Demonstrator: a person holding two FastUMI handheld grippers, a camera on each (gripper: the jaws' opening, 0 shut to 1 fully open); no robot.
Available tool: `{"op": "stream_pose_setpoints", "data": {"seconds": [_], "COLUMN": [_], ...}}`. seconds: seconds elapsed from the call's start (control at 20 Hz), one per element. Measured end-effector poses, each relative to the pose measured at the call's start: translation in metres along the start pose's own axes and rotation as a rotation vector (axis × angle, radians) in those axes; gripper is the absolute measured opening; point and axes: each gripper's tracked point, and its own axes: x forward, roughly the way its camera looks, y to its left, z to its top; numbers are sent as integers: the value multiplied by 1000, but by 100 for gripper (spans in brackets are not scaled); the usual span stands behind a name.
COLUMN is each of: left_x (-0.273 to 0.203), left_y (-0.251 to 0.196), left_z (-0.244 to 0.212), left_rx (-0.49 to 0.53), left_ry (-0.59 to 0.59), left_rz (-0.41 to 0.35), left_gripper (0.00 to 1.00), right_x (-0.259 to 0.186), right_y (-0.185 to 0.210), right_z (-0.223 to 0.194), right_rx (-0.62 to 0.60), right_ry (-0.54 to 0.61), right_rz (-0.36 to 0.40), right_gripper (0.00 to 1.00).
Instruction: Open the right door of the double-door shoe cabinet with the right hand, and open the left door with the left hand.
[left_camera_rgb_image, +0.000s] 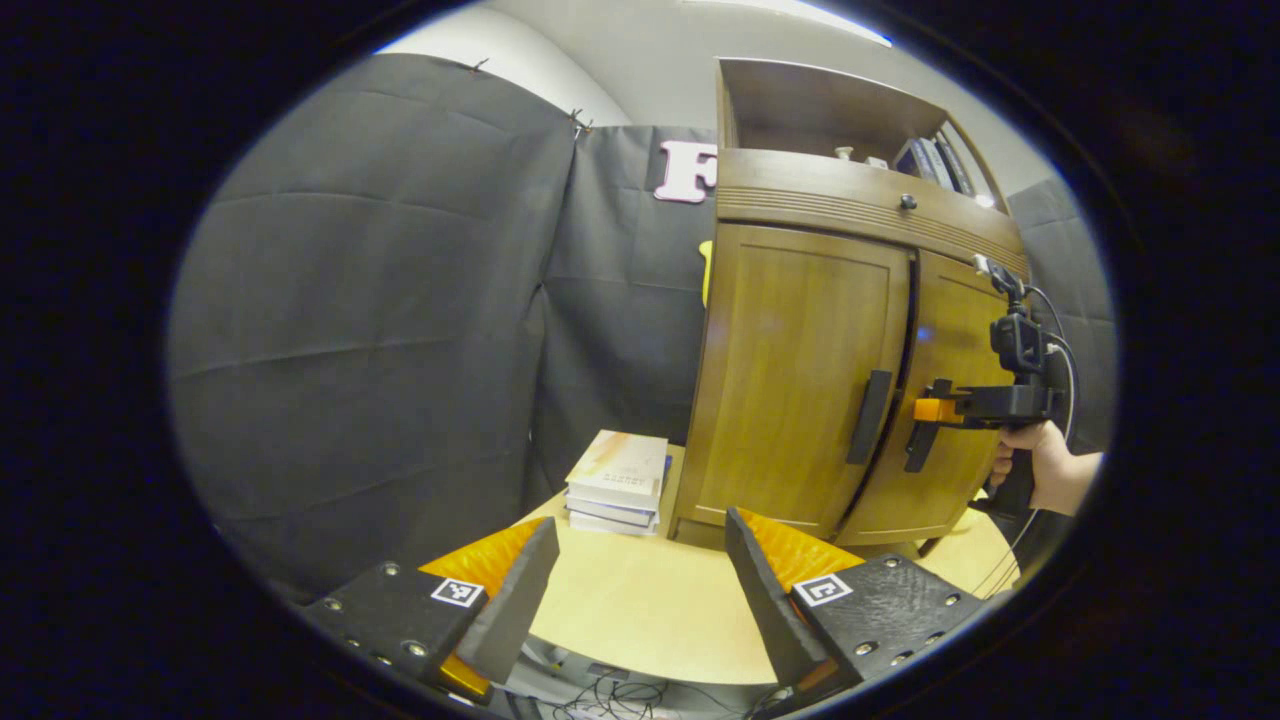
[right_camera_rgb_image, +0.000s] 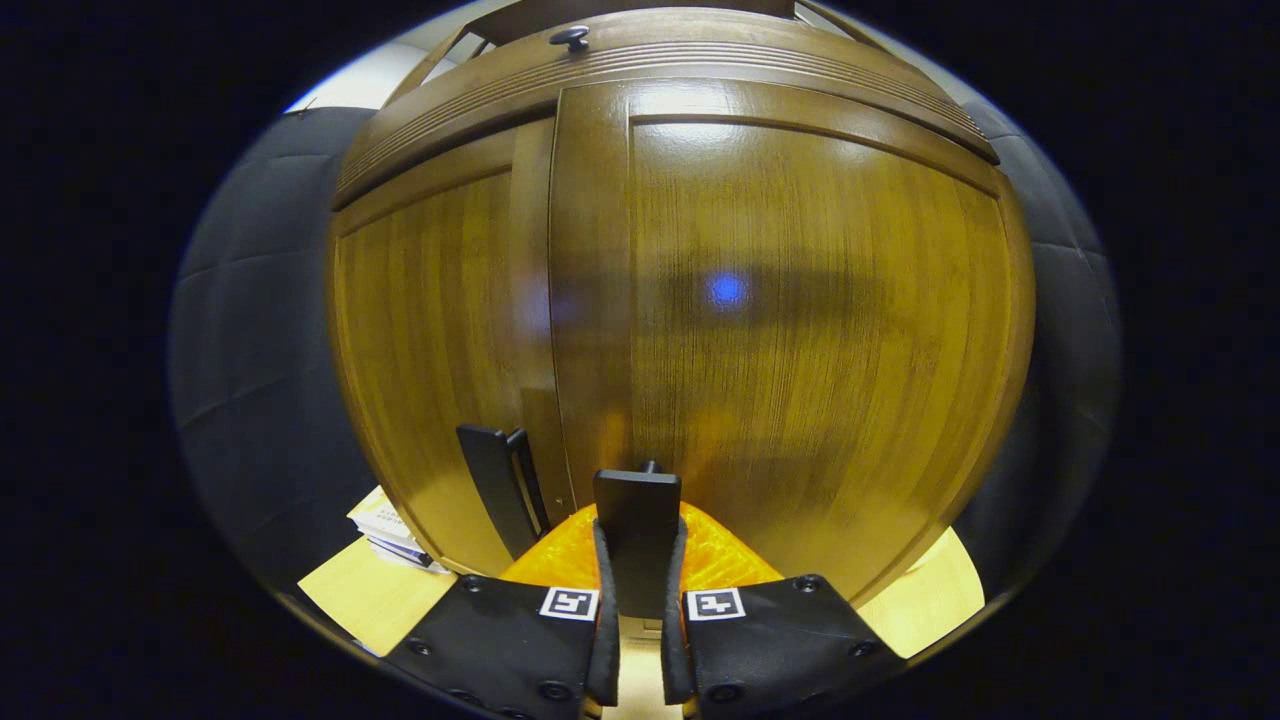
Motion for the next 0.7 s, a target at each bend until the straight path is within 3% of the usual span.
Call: {"op": "stream_pose_setpoints", "data": {"seconds": [0.7], "left_x": [-4], "left_y": [-13], "left_z": [-8], "left_rx": [41], "left_ry": [23], "left_rz": [-164], "left_gripper": [96], "right_x": [-69], "right_y": [-11], "right_z": [-15], "right_rx": [9], "right_ry": [-42], "right_rz": [-25], "right_gripper": [17]}}
